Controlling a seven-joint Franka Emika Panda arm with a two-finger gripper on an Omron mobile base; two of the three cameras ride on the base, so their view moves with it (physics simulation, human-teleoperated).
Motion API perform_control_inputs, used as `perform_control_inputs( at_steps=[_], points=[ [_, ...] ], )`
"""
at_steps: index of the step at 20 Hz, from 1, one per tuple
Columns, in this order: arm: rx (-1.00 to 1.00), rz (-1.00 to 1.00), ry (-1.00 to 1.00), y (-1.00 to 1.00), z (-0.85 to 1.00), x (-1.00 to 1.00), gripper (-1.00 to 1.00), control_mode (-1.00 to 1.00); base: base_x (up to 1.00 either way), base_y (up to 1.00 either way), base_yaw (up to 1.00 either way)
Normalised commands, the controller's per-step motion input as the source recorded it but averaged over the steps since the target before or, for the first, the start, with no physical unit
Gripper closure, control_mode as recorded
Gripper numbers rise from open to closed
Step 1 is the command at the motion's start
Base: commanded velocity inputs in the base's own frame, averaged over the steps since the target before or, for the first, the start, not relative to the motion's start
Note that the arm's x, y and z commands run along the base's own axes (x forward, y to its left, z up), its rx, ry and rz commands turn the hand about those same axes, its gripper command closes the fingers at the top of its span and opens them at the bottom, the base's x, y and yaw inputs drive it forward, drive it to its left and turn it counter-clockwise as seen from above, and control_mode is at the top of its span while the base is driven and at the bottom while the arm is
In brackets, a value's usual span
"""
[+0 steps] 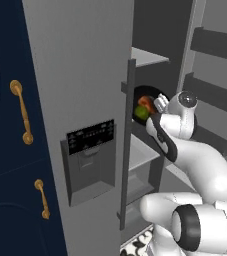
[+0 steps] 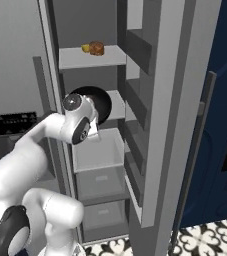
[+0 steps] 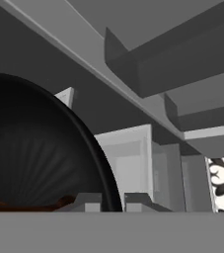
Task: Pick the chicken drumstick and lime from their plates and place them in the bowl. Then put the bowl in the fridge.
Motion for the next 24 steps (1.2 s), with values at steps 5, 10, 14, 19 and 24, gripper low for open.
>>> perform_control_inputs(
  at_steps=[5, 10, 14, 19, 24],
  points=[
    [0.00, 0.00, 0.00, 0.01, 0.00, 0.70, 1.00, -1.00, 0.00, 0.00, 0.00],
    [0.04, 0.00, 0.05, 0.00, 0.00, 0.62, 1.00, -1.00, 0.00, 0.00, 0.00],
    [0.01, 0.00, 0.04, 0.00, -0.15, 0.58, 1.00, -1.00, 0.00, 0.00, 0.00],
    [0.00, 0.00, 0.04, 0.00, -0.26, 0.54, 1.00, -1.00, 0.00, 0.00, 0.00],
    [0.00, 0.00, 0.06, 0.00, -0.38, 0.44, 1.00, -1.00, 0.00, 0.00, 0.00]
  ],
)
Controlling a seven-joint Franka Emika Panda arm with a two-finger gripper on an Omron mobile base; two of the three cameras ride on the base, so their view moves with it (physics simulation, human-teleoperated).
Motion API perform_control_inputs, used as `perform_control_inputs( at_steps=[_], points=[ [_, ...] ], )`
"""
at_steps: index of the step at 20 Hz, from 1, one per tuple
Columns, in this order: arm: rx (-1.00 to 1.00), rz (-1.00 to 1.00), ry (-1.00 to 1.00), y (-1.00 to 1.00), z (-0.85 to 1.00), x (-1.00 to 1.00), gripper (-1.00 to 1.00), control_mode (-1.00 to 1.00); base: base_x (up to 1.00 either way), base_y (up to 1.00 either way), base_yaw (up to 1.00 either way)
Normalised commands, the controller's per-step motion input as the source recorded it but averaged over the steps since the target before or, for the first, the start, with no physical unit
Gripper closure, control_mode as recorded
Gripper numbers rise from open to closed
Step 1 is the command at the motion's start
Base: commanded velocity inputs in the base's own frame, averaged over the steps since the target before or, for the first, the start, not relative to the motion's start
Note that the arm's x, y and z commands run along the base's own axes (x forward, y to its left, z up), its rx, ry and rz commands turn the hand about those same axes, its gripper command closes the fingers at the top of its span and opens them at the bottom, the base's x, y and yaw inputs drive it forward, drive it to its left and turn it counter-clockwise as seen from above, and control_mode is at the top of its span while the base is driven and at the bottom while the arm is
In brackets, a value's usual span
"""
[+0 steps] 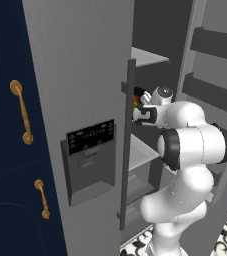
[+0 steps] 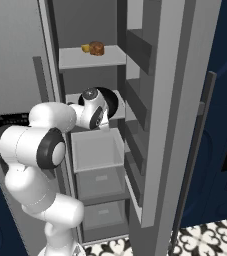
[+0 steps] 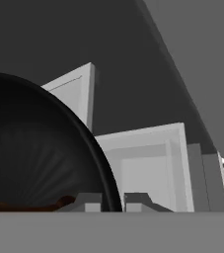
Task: Pick the chicken drumstick and lime from their plates and place them in the bowl. Then put the bowl in the fridge.
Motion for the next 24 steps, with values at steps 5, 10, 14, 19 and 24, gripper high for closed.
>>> perform_control_inputs(
  at_steps=[5, 10, 14, 19, 24],
  points=[
    [0.00, 0.00, 0.04, 0.00, -0.21, 0.53, 1.00, -1.00, 0.00, 0.00, 0.00],
    [0.00, 0.00, 0.01, 0.00, -0.07, 0.52, 1.00, -1.00, 0.00, 0.00, 0.00],
    [0.00, 0.00, 0.00, 0.06, -0.18, 0.48, 1.00, -1.00, 0.00, 0.00, 0.00],
    [0.02, 0.00, 0.00, 0.25, -0.04, 0.22, 1.00, -1.00, 0.00, 0.00, 0.00],
    [0.01, 0.00, 0.00, 0.37, -0.32, 0.14, 1.00, -1.00, 0.00, 0.00, 0.00]
  ],
)
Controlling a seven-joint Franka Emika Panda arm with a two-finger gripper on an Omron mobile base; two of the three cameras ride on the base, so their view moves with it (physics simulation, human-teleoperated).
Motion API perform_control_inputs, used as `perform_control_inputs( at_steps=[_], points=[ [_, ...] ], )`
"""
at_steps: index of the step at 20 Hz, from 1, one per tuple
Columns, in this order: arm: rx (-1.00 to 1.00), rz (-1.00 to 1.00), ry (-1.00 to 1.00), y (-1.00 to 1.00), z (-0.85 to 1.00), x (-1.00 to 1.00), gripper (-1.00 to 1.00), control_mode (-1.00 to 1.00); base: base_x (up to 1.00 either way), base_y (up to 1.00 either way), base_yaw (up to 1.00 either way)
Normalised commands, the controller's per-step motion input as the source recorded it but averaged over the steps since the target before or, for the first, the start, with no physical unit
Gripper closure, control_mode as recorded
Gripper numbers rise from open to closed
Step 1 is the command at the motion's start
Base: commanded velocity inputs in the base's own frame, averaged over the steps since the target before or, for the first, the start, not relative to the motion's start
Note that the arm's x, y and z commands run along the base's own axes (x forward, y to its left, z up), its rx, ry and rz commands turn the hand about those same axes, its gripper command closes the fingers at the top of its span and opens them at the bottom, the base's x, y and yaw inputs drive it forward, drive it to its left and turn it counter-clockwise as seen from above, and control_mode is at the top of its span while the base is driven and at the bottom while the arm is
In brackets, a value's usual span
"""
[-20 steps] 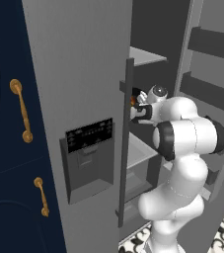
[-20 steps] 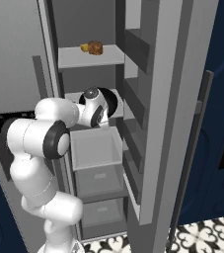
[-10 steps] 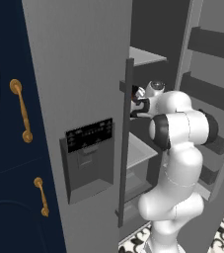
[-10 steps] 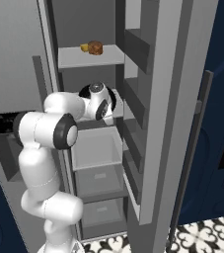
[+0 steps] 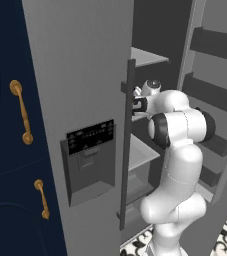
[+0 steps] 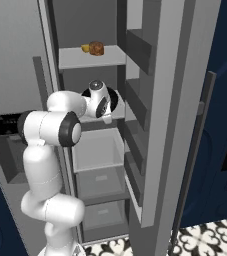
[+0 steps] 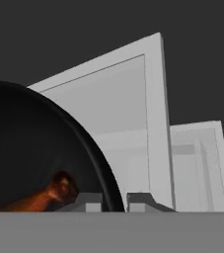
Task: Pick the chicken drumstick and lime from their plates and place them in the bowl. Then put the bowl in the fridge.
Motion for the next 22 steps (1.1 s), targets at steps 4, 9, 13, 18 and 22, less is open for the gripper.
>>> perform_control_inputs(
  at_steps=[4, 9, 13, 18, 22],
  points=[
    [0.00, 0.00, 0.00, 0.34, -0.53, 0.18, 1.00, -1.00, 0.00, 0.00, 0.00],
    [0.00, 0.00, -0.02, 0.09, -0.08, 0.16, -1.00, -1.00, 0.00, 0.00, 0.00],
    [0.00, 0.00, -0.09, 0.03, 0.04, -0.21, -1.00, -1.00, 0.00, 0.00, 0.00],
    [0.01, 0.00, -0.04, 0.00, 0.01, -0.96, -1.00, -1.00, 0.00, 0.00, 0.00],
    [0.01, 0.03, -0.05, 0.00, 0.44, -0.81, -1.00, -1.00, 0.00, 0.00, 0.00]
  ],
)
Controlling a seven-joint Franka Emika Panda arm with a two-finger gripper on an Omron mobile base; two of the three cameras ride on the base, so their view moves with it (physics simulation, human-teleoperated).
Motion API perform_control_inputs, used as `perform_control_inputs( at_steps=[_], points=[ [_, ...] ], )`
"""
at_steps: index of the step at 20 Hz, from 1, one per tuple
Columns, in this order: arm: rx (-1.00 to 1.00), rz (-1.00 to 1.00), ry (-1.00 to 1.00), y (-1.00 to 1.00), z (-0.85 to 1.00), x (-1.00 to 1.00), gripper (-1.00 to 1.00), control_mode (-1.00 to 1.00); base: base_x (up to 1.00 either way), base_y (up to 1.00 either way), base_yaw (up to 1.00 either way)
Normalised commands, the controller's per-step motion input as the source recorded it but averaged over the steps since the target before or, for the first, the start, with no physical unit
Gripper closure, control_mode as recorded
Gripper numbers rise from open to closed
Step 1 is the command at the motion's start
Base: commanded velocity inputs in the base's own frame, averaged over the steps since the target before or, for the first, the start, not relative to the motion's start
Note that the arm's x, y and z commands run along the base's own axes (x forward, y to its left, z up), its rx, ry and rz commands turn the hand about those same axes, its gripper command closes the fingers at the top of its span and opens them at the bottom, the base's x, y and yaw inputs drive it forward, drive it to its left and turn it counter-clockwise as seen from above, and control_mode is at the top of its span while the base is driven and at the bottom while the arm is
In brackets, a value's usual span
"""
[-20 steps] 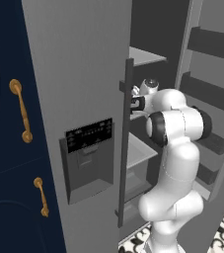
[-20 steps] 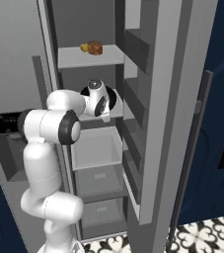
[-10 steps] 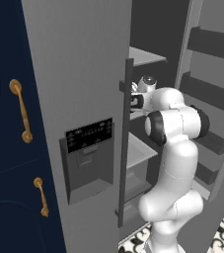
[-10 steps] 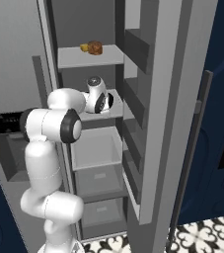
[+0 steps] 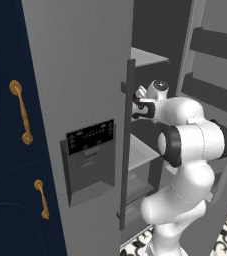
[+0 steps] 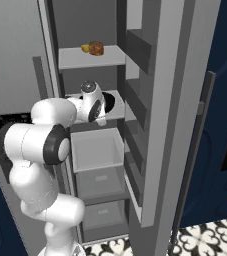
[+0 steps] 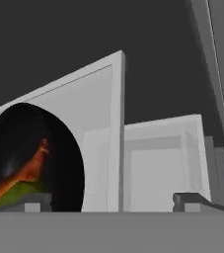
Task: Pick the chicken drumstick and lime from their plates and place them in the bowl. Then put the bowl in the fridge.
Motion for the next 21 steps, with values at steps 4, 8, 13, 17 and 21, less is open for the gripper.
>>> perform_control_inputs(
  at_steps=[4, 8, 13, 17, 21],
  points=[
    [0.01, 0.08, 0.00, 0.00, 0.63, -0.99, -1.00, -1.00, 0.00, 0.00, 0.00],
    [-0.08, 0.25, 0.00, 0.00, 0.40, -1.00, -1.00, -1.00, 0.00, 0.00, 0.00],
    [-0.22, 0.23, 0.00, 0.15, 0.07, -1.00, -1.00, -1.00, 0.00, 0.00, 0.00],
    [-0.29, 0.18, 0.00, 0.19, -0.01, -1.00, -1.00, -1.00, 0.00, 0.00, 0.00],
    [-0.24, 0.13, 0.00, 0.13, -0.01, -1.00, -1.00, -1.00, 0.00, 0.00, 0.00]
  ],
)
